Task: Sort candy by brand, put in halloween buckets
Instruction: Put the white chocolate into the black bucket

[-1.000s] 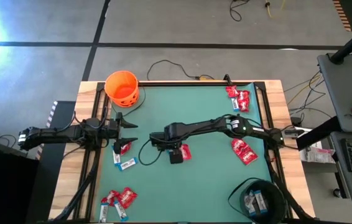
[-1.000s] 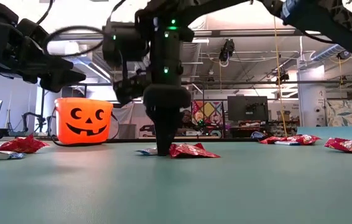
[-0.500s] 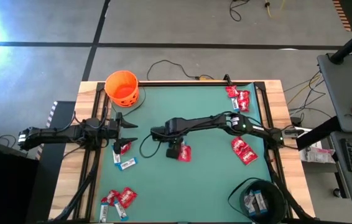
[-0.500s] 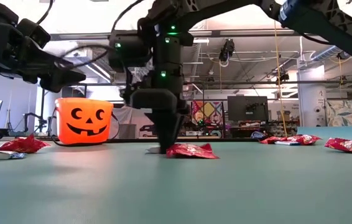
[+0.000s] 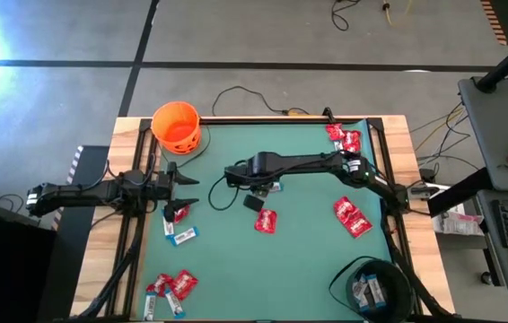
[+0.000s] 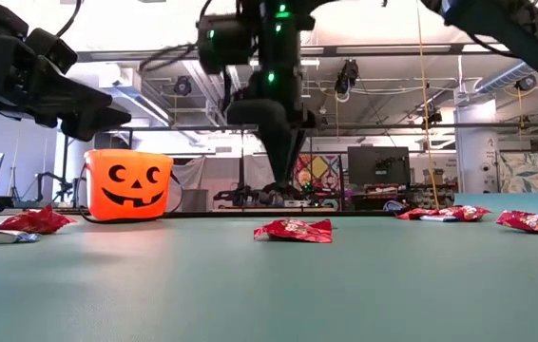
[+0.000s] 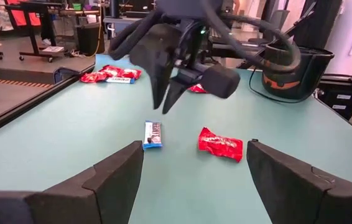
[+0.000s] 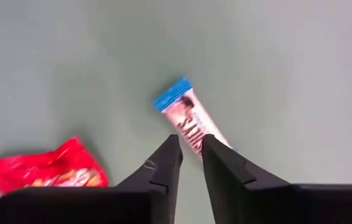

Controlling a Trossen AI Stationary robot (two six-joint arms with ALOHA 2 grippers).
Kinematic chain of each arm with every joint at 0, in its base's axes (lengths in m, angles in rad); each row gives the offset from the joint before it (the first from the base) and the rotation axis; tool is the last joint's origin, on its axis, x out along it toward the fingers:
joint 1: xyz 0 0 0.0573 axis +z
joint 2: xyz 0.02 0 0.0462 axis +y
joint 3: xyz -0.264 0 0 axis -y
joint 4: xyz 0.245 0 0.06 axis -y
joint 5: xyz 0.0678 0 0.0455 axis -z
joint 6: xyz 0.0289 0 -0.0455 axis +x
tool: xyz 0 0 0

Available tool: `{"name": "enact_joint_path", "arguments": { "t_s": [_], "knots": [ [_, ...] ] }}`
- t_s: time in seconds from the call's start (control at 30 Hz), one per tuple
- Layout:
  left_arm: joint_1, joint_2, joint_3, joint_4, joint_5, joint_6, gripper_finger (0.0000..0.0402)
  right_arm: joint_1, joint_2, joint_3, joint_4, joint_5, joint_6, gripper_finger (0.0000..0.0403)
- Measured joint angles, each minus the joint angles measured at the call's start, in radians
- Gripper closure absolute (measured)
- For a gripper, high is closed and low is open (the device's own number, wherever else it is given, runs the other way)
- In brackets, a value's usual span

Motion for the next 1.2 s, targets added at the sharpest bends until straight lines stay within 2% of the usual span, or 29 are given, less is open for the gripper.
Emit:
{"name": "enact_joint_path", "arguments": {
  "t_s": [0.13,0.27,0.37,0.47,0.63,0.77,0.93,1.07,1.2],
  "knots": [
    [0.000,0.001,0.000,0.000,0.000,0.000,0.0130,-0.010,-0.032,-0.054,0.010,-0.017,0.021,0.0358],
    [0.000,0.001,0.000,0.000,0.000,0.000,0.0130,-0.051,-0.054,-0.132,0.058,-0.171,-0.010,0.0328],
    [0.000,0.002,0.000,0.000,0.000,0.000,0.0130,-0.063,-0.069,-0.191,0.123,-0.184,-0.160,0.0288],
    [0.000,0.003,0.000,0.000,0.000,0.000,0.0130,-0.055,-0.143,-0.284,0.202,-0.200,-0.327,0.0250],
    [0.000,0.003,0.000,0.000,0.000,0.000,0.0130,-0.072,-0.396,-0.592,0.529,-0.231,-0.348,0.0211],
    [0.000,0.003,0.000,0.000,0.000,0.000,0.0130,-0.114,-0.527,-0.842,0.768,-0.216,-0.391,0.0192],
    [0.000,0.003,0.000,0.000,0.000,0.000,0.0130,-0.124,-0.589,-1.040,1.046,-0.246,-0.416,0.0165],
    [0.000,0.003,0.000,0.000,0.000,0.000,0.0130,-0.137,-0.614,-1.181,1.314,-0.399,-0.439,0.0143],
    [0.000,0.003,0.000,0.000,0.000,0.000,0.0130,-0.166,-0.603,-1.352,1.585,-0.470,-0.482,0.0125]
  ]
}}
